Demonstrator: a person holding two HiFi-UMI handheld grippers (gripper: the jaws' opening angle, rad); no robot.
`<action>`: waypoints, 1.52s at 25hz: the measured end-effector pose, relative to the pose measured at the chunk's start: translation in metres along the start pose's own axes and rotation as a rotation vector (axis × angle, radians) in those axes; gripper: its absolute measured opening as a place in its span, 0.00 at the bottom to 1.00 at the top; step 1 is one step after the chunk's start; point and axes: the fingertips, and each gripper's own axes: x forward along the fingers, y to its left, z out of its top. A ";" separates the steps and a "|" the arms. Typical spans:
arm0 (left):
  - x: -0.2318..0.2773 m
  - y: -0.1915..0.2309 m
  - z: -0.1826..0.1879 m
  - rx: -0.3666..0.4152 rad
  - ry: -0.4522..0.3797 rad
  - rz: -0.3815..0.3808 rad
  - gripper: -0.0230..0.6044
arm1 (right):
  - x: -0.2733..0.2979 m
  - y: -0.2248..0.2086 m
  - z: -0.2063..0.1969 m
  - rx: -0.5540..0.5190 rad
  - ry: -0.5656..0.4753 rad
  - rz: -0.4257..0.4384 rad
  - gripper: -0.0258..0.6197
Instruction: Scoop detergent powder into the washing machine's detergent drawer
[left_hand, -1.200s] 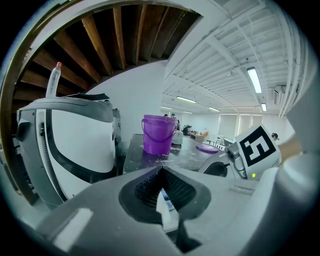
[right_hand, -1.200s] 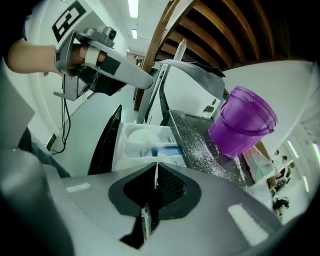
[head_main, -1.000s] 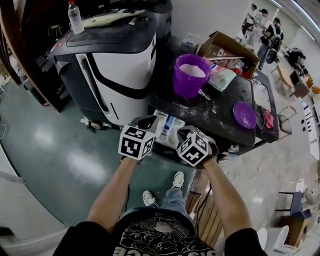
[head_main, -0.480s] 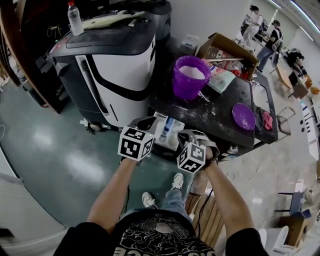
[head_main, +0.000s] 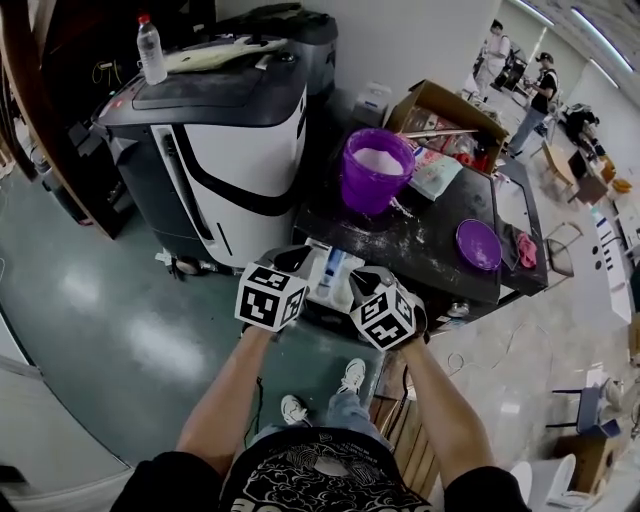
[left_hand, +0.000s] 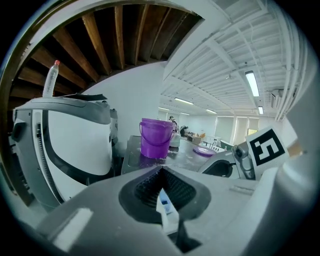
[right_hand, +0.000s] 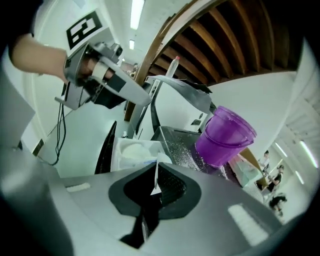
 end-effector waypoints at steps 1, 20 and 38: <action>-0.001 -0.001 0.003 0.002 -0.004 -0.003 0.04 | -0.003 -0.002 0.004 0.037 -0.014 -0.003 0.09; 0.010 -0.027 0.061 0.069 -0.025 0.040 0.04 | -0.084 -0.108 0.039 0.526 -0.283 -0.108 0.09; 0.017 -0.044 0.103 0.110 -0.062 0.125 0.04 | -0.138 -0.173 0.043 0.633 -0.456 -0.166 0.09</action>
